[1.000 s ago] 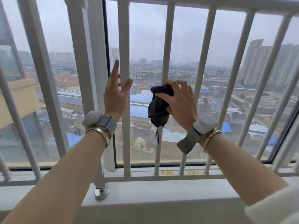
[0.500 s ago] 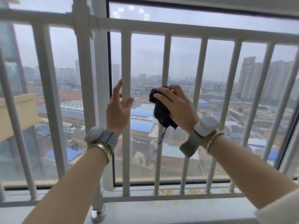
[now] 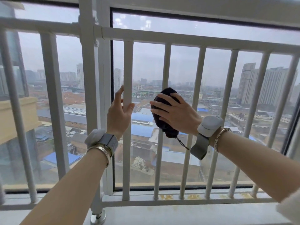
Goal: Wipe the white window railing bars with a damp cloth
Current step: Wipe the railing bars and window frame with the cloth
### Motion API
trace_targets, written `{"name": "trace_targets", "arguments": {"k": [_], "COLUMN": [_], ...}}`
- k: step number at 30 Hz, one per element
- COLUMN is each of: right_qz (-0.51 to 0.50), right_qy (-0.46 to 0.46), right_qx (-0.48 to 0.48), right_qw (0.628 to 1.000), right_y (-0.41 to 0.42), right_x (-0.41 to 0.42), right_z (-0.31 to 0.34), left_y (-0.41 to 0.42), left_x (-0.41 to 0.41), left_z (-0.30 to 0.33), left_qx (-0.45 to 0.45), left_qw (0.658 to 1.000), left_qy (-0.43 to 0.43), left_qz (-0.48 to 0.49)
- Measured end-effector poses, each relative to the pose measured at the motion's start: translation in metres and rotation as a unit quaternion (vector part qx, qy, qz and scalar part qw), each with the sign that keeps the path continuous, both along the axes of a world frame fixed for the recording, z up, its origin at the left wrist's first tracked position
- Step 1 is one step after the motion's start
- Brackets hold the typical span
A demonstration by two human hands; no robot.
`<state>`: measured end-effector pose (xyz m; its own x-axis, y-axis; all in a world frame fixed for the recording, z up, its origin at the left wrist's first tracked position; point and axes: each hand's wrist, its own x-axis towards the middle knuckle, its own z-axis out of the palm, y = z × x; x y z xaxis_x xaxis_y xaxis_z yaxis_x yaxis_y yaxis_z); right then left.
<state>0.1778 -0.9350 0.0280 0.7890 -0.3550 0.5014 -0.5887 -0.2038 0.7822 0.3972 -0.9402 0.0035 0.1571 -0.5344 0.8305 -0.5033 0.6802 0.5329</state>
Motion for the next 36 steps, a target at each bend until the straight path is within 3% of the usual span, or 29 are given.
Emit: {"name": "trace_targets", "arguments": {"k": [6,14,17,21,23,28,34,36], "right_qz": [0.105,0.186,0.194,0.231,0.186,0.201,0.193,0.198], "right_qy": [-0.140,-0.266,-0.262,-0.085,-0.045,-0.269,-0.258,-0.287], "right_qx": [0.023,-0.093,-0.081,-0.027,-0.043,-0.062,-0.112,-0.090], "right_qw": [0.984,0.941,0.942,0.969,0.980,0.940,0.940,0.933], "right_y": [0.008,-0.003,-0.019,-0.034,-0.027,-0.017,-0.015,-0.015], "right_x": [0.003,0.010,0.017,0.010,0.004,0.020,0.030,0.033], "right_z": [0.043,0.112,0.098,0.059,0.069,0.102,0.035,-0.001], "left_y": [0.001,0.001,-0.002,-0.005,-0.006,-0.011,-0.018,-0.018], "left_x": [-0.001,-0.005,-0.012,-0.011,-0.011,-0.011,-0.007,-0.004], "left_z": [0.002,0.039,0.058,0.062,0.060,0.049,0.012,-0.004], "left_qx": [0.009,-0.007,-0.018,-0.029,-0.033,-0.073,-0.081,-0.063], "left_qw": [1.000,0.995,0.993,0.994,0.995,0.994,0.996,0.997], "left_qy": [-0.011,-0.023,-0.038,-0.036,-0.032,-0.011,0.032,0.041], "left_qz": [0.014,0.094,0.114,0.099,0.093,0.076,0.035,0.008]}}
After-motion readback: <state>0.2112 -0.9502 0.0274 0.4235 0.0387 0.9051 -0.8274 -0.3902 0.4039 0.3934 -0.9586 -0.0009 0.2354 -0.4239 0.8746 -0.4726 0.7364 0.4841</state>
